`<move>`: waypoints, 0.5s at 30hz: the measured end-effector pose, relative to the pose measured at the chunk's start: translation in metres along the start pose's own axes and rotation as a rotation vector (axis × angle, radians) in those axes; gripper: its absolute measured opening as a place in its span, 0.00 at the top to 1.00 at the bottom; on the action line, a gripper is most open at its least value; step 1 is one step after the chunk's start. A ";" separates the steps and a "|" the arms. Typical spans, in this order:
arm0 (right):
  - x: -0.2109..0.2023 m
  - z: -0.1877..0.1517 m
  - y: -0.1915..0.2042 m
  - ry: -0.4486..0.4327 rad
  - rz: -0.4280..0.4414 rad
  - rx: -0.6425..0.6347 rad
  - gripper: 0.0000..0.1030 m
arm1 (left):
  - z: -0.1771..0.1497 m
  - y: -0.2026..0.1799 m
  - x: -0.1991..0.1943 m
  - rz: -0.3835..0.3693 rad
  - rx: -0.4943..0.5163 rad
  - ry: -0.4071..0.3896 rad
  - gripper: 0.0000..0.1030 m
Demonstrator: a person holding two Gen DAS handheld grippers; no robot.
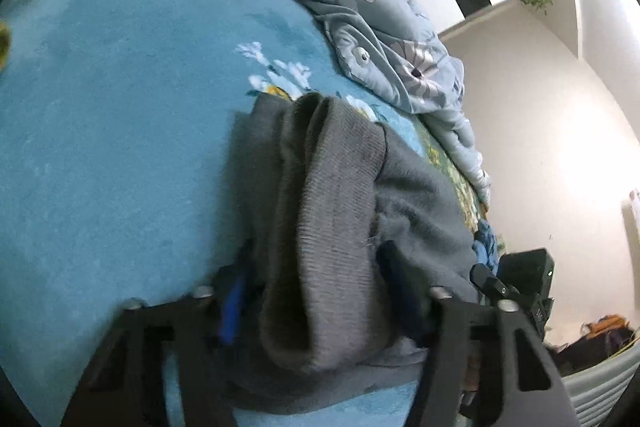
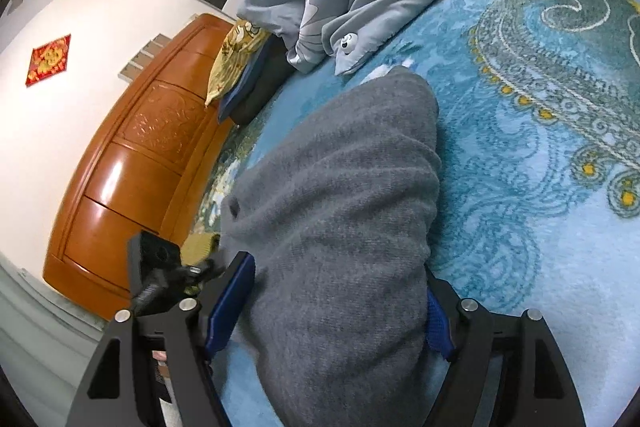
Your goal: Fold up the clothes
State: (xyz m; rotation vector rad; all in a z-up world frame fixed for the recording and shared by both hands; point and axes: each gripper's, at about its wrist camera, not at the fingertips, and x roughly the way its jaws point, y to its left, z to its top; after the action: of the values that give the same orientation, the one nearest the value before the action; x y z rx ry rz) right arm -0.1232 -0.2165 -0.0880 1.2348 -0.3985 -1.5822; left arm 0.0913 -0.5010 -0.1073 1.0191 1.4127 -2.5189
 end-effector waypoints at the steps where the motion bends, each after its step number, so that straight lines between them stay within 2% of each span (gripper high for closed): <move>1: -0.001 0.000 -0.001 -0.003 0.012 0.011 0.25 | -0.001 0.003 -0.001 -0.016 -0.022 -0.004 0.52; 3: -0.004 0.001 0.000 -0.004 0.016 0.021 0.34 | -0.002 0.010 -0.004 -0.047 -0.068 -0.011 0.57; 4: -0.005 0.001 0.001 -0.002 0.007 0.018 0.45 | -0.003 0.010 -0.005 -0.046 -0.074 -0.014 0.59; 5: -0.006 0.001 0.004 0.002 -0.009 0.010 0.52 | -0.004 0.008 -0.005 -0.042 -0.072 -0.020 0.60; 7: -0.008 0.000 0.009 0.013 -0.031 -0.001 0.59 | -0.008 0.000 -0.008 -0.025 -0.054 -0.036 0.64; 10: -0.015 0.000 0.022 0.021 -0.051 -0.028 0.63 | -0.013 -0.011 -0.018 -0.027 -0.041 -0.042 0.66; 15: -0.039 -0.010 0.055 0.039 -0.070 -0.088 0.63 | -0.029 -0.021 -0.042 -0.069 -0.037 -0.037 0.66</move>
State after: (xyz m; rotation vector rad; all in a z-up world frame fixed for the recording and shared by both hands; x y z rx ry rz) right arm -0.0891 -0.2022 -0.0311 1.2215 -0.2601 -1.6152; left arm 0.1310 -0.4763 -0.0772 0.9284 1.5032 -2.5344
